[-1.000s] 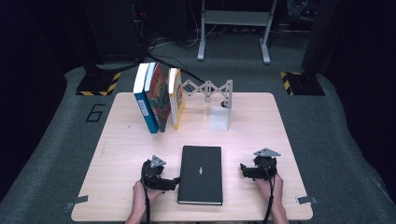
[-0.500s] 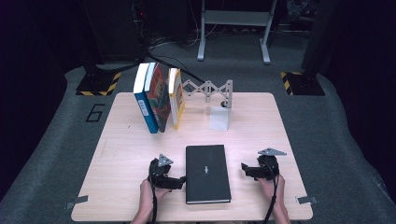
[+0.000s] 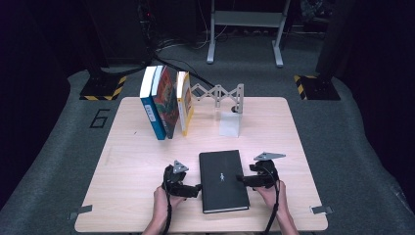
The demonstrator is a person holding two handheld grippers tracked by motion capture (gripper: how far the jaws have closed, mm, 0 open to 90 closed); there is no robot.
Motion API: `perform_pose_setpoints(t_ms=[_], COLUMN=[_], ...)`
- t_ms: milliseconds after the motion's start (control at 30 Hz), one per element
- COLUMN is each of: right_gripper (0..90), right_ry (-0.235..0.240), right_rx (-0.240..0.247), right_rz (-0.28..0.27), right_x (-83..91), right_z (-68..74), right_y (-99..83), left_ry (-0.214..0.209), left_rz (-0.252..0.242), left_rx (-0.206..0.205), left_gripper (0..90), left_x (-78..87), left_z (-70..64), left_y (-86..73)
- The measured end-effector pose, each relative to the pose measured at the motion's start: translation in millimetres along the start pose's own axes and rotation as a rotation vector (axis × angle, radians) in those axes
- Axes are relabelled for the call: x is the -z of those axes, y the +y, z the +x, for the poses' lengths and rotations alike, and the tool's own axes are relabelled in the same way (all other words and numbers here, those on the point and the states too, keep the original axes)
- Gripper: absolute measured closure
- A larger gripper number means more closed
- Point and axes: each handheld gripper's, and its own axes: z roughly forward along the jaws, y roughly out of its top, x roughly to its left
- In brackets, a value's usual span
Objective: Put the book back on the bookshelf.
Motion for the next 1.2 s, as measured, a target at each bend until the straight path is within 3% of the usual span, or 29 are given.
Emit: perform_pose_setpoints(t_ms=[100, 333, 567, 933, 1200], right_gripper=[31.9, 34.3, 35.3, 36.1, 38.2], right_ry=[0.006, 0.021, 0.013, -0.023, -0.067], right_rx=[0.005, -0.028, -0.032, -0.039, -0.012], right_rz=[0.022, 0.025, 0.020, 0.037, 0.035], right_x=[-5.6, -3.8, -0.7, 5.3, 10.9], right_z=[1.2, -3.9, -10.3, -19.1, -26.7], right_y=[1.4, -0.4, -1.4, 1.2, 2.9], left_ry=[-0.003, -0.012, -0.014, -0.030, -0.037], left_rz=[0.001, -0.008, 0.007, 0.007, 0.013], left_rx=[-0.001, 0.014, -0.009, -0.008, -0.011], left_gripper=[6.3, 6.1, 6.1, 5.6, 5.2], left_x=[-2.6, -9.5, -14.3, -25.8, -34.0], left_z=[-1.6, -5.5, -8.8, -15.3, -21.6], left_y=[2.4, 7.1, 13.4, 22.8, 30.4])
